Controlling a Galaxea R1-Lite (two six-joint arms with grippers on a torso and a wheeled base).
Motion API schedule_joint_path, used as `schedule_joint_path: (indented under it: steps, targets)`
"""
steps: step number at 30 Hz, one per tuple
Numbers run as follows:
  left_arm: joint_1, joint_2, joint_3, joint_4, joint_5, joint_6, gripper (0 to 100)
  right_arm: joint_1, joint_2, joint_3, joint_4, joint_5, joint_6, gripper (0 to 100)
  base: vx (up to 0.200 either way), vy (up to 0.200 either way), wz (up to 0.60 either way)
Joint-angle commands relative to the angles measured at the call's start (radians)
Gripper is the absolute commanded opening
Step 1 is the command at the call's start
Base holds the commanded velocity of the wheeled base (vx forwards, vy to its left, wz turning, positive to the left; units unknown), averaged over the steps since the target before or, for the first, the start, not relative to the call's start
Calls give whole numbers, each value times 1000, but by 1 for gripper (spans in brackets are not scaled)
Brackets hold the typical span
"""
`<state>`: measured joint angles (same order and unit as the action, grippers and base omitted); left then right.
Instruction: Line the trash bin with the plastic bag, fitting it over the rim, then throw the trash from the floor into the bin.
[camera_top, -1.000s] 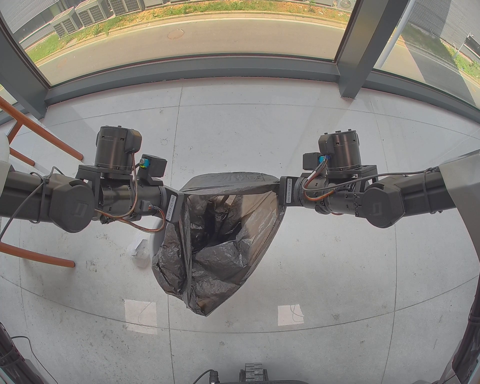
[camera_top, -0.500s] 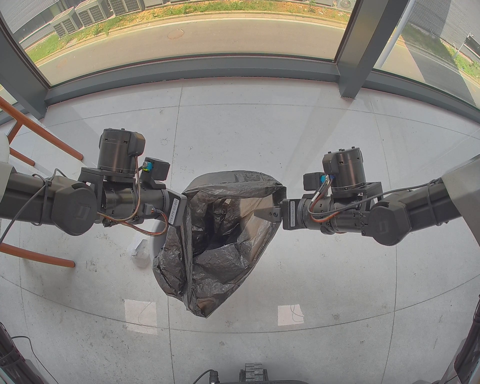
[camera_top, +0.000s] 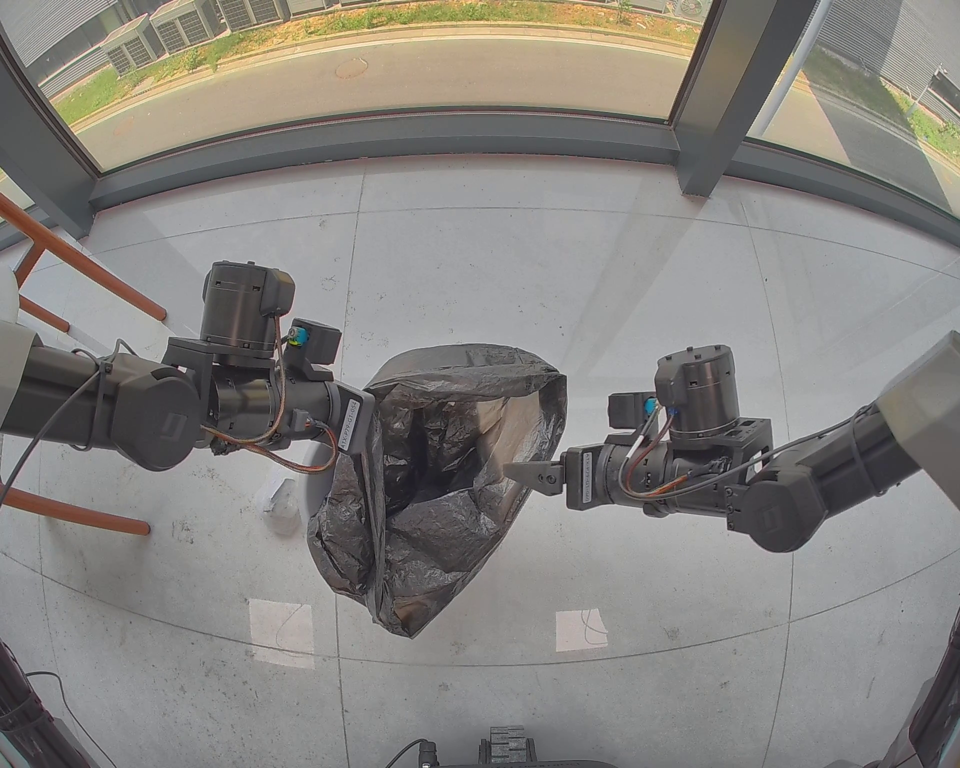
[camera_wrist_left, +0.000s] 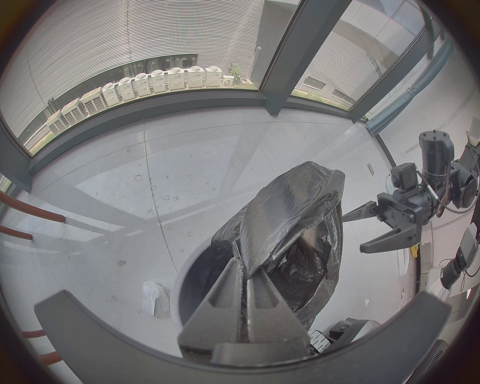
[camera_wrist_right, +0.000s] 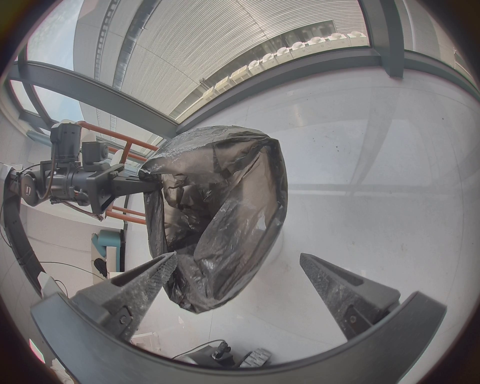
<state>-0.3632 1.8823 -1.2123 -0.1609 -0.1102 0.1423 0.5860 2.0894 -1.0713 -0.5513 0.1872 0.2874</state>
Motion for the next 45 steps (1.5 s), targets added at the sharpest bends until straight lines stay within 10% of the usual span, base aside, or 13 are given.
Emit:
schedule_joint_path:
  steps: [1,3,4,28,29,45]
  targets:
    - [3,1,-10,0,1,0,0,15,107,-47,-29,0,4,100,0,0,0]
    - [3,1,-12,0,1,0,0,12,124,-64,-30,0,6,100,0,0,0]
    - [3,1,-12,0,1,0,0,11,130,-70,-30,0,6,0,0,0,0]
    - [78,-5,-12,1,9,8,0,-87,93,-38,-18,6,78,0,0,0,0]
    - [78,-5,-9,1,9,8,0,-78,84,-36,-18,6,73,100,0,0,0]
    - [187,4,-3,3,4,23,0,3,-190,108,-16,9,87,100,0,0,0]
